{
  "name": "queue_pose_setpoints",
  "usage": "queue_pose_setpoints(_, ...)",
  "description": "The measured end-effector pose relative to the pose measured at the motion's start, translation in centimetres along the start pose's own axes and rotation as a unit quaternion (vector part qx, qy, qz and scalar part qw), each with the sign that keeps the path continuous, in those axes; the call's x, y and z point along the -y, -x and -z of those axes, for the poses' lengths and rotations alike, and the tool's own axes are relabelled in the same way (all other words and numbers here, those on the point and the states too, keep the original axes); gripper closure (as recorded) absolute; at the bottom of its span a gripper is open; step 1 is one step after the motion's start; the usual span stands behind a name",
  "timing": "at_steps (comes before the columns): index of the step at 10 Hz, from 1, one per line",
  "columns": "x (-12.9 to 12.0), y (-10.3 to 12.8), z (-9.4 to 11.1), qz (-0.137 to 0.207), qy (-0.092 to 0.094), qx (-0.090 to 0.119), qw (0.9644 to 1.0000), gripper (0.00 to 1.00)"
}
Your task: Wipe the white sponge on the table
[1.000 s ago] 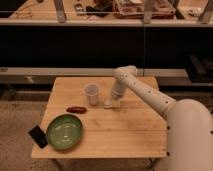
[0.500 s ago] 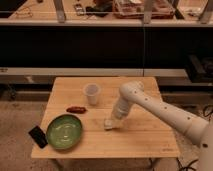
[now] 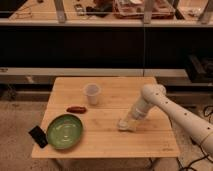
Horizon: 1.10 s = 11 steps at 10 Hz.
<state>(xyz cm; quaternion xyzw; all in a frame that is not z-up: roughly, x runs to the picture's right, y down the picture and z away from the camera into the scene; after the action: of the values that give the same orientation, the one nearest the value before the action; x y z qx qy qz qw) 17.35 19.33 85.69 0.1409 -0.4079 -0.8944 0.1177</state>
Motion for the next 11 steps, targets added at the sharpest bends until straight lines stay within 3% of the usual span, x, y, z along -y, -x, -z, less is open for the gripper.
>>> queue_pose_setpoints(3, -6.2, 3.5, 1.7, -0.064, 0.033, 0.014, 0.9973, 1.00)
queue_pose_setpoints(5, -9.3, 2.8, 2.5, -0.072, 0.046, 0.021, 0.9961, 1.00)
queue_pose_setpoints(8, -12.7, -2.7, 2.3, -0.036, 0.056, 0.033, 0.9972, 1.00)
queue_pose_setpoints(11, -13.0, -8.7, 0.3, 0.021, 0.046, 0.042, 0.9978, 1.00)
